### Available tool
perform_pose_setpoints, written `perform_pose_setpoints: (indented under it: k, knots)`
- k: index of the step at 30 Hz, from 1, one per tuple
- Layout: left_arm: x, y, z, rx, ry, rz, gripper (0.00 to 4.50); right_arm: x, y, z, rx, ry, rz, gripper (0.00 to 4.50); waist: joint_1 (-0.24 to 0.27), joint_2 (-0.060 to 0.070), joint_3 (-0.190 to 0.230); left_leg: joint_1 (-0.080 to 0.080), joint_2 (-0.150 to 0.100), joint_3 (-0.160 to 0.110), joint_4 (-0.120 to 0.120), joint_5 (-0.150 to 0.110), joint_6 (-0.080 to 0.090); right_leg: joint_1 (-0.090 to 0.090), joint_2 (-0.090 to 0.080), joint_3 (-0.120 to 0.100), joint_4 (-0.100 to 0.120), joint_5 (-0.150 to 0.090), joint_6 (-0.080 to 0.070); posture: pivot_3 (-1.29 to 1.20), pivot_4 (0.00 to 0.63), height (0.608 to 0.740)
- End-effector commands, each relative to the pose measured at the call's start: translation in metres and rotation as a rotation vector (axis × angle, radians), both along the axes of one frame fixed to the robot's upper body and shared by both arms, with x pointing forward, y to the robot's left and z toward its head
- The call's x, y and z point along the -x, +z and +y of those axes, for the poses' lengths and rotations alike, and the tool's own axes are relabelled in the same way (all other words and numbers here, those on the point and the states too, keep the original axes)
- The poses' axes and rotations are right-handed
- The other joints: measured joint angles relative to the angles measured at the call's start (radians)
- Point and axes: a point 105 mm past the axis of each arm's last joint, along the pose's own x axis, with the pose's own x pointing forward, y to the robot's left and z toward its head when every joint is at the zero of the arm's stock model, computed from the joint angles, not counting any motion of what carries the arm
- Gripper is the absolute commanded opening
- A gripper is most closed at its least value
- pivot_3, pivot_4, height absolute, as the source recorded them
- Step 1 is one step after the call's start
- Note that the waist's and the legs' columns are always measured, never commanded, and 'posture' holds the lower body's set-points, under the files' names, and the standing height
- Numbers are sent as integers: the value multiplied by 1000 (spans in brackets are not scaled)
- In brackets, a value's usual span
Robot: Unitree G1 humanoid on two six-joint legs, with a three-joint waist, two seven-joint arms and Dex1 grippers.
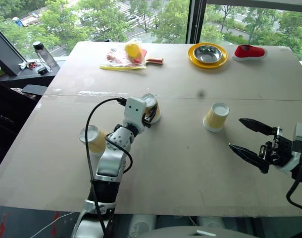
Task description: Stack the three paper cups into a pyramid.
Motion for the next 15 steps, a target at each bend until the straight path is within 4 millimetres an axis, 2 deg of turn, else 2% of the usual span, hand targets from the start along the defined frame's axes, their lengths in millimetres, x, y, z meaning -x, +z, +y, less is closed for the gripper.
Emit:
perform_pose_setpoints:
  k: [1,8,15]
  knots:
    - [-2,9,-21,-3,-80,-29,2052,4,10,4,2,11,-42,4500,0,0,0,0,0,0,0,0,0,0,0,0,0,0,0,0,150,740]
    - [-9,1,-90,-76,-309,-21,2052,7,12,-3,5,-51,-46,4500,1,0,0,-1,-1,-1,2,0,0,1,0,-2,0,0,0,0,150,740]
    - [-13,2,-114,-52,-387,-12,2052,12,10,-8,10,-98,-48,4500,-3,0,0,0,-1,-1,1,0,0,1,1,-1,0,0,0,0,150,740]
